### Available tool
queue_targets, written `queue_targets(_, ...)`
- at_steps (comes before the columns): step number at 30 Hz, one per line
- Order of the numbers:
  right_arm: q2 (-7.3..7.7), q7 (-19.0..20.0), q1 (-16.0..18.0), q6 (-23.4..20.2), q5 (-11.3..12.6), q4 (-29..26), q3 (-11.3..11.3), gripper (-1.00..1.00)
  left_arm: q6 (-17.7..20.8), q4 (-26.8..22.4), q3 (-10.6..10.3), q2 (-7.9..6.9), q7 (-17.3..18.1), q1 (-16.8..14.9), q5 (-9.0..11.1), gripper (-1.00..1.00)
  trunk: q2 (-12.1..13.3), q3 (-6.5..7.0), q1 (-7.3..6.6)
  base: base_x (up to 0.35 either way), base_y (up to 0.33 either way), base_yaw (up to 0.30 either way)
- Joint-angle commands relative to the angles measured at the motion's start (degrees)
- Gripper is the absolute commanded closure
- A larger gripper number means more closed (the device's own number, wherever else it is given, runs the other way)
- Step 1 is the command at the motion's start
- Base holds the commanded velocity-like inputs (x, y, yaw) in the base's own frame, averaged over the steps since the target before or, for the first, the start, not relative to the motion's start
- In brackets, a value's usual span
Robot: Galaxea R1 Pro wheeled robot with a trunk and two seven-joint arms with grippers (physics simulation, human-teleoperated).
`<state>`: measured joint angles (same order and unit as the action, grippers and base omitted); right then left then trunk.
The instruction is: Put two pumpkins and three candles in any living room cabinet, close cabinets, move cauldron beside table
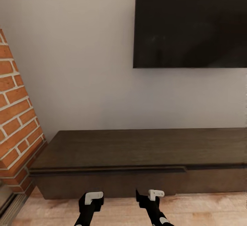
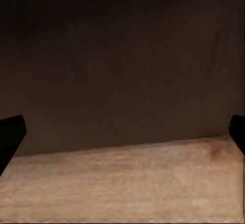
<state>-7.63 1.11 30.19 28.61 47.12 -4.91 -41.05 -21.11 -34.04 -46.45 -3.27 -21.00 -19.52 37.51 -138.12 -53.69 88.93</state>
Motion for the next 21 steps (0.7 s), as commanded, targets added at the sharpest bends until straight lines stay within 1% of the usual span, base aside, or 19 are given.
queue_targets(1, -0.01, 0.12, 0.08, 0.22, 0.6, 0.07, -0.44, -1.0, -0.25, -0.06, -0.48, -0.06, -0.45, -0.08, 0.39, -1.0, -0.03, -0.05, -0.05, -0.338, 0.0, 0.0)
queue_targets(14, -0.01, 0.12, 0.07, 0.15, 0.52, 0.07, -0.44, -1.0, -0.25, -0.06, -0.48, 0.02, -0.45, -0.08, 0.34, -1.0, -0.03, -0.05, -0.05, -0.333, 0.0, 0.0)
queue_targets(17, -0.01, 0.12, 0.07, 0.14, 0.52, 0.07, -0.44, -1.0, -0.25, -0.06, -0.48, -0.03, -0.27, -0.08, 0.47, -1.0, -0.03, -0.05, -0.05, -0.15, 0.0, 0.0)
queue_targets(21, -0.01, 0.12, 0.06, 0.15, 0.52, 0.07, -0.44, -1.0, -0.25, -0.06, -0.44, -0.06, -0.08, -0.08, 0.64, -1.0, -0.03, -0.05, -0.05, -0.043, 0.0, 0.0)
